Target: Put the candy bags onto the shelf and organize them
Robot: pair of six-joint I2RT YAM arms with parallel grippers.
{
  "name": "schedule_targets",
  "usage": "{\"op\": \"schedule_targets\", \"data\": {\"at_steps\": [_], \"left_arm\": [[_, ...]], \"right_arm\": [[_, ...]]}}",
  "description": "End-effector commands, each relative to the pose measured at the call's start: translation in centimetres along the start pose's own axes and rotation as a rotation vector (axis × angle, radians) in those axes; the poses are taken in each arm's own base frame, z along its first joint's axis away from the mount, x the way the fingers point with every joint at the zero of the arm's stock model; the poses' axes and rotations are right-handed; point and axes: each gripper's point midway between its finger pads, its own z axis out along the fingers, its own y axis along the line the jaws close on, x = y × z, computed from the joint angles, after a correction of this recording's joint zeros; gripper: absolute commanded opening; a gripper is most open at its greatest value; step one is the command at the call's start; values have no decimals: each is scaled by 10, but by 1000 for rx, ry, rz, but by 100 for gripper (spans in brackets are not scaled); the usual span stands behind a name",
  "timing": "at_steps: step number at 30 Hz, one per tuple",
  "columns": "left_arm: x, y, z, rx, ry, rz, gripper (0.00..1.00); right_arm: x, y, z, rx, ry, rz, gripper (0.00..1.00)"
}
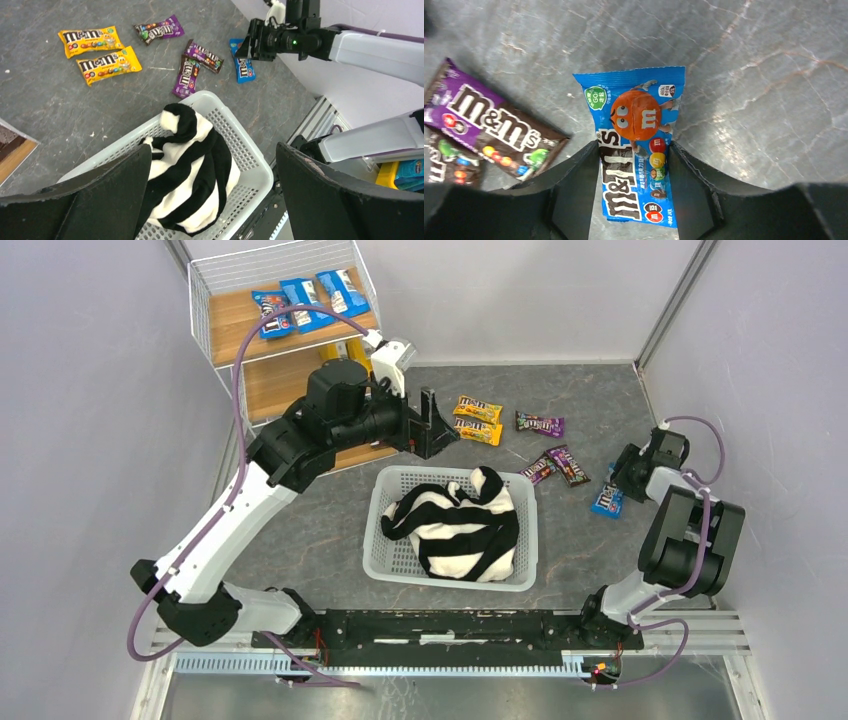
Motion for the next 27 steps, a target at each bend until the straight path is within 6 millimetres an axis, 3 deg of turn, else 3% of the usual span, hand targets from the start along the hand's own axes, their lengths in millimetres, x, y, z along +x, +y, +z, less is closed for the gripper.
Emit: {"op": "schedule_targets", "data": {"at_steps": [1, 12, 18, 23, 27], "left_arm": [[-7, -2, -13, -10, -17, 35, 100], [17, -3, 20, 38, 15, -96, 97], [21, -23, 44, 171, 30, -199, 96], [41, -42, 71, 259, 104, -288, 94], [66, -65, 101, 253, 156, -267, 93]], "right_arm": [[-22, 26, -9, -128, -84, 34, 57], [-27, 78, -43, -419, -143, 84, 44], [-31, 105, -71, -553, -165, 90, 43], [-35, 130, -102, -640, -190, 75, 43], [-29, 168, -133, -767, -196, 79, 43]]}}
